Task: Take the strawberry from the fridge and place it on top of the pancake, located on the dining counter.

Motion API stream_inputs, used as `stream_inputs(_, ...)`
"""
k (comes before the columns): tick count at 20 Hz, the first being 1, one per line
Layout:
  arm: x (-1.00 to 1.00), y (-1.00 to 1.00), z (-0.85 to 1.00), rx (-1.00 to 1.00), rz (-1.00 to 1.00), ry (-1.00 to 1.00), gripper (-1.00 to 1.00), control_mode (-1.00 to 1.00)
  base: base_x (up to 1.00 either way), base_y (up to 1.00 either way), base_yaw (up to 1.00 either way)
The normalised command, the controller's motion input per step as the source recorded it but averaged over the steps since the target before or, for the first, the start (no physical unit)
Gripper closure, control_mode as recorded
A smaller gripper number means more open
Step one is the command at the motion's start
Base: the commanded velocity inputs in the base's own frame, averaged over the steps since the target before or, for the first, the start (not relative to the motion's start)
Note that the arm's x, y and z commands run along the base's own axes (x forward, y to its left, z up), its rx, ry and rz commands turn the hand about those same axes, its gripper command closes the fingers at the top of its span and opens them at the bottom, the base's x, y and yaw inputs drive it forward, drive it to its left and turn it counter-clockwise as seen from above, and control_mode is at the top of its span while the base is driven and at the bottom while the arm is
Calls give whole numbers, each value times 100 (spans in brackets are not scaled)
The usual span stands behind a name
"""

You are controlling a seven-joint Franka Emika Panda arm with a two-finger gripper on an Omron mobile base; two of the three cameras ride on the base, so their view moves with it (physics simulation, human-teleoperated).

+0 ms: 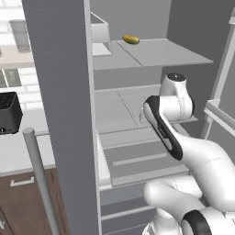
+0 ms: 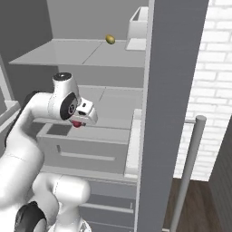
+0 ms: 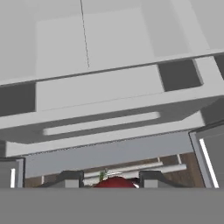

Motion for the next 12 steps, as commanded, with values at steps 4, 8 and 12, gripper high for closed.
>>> stream_inputs(4, -100, 0, 28, 0, 0, 0, 100, -100, 0, 0, 0)
stream_inputs(8, -100, 0, 13, 0, 3, -18, 100, -100, 0, 0, 0)
stream_inputs(12, -90, 1, 37, -2, 0, -21, 100, -100, 0, 0, 0)
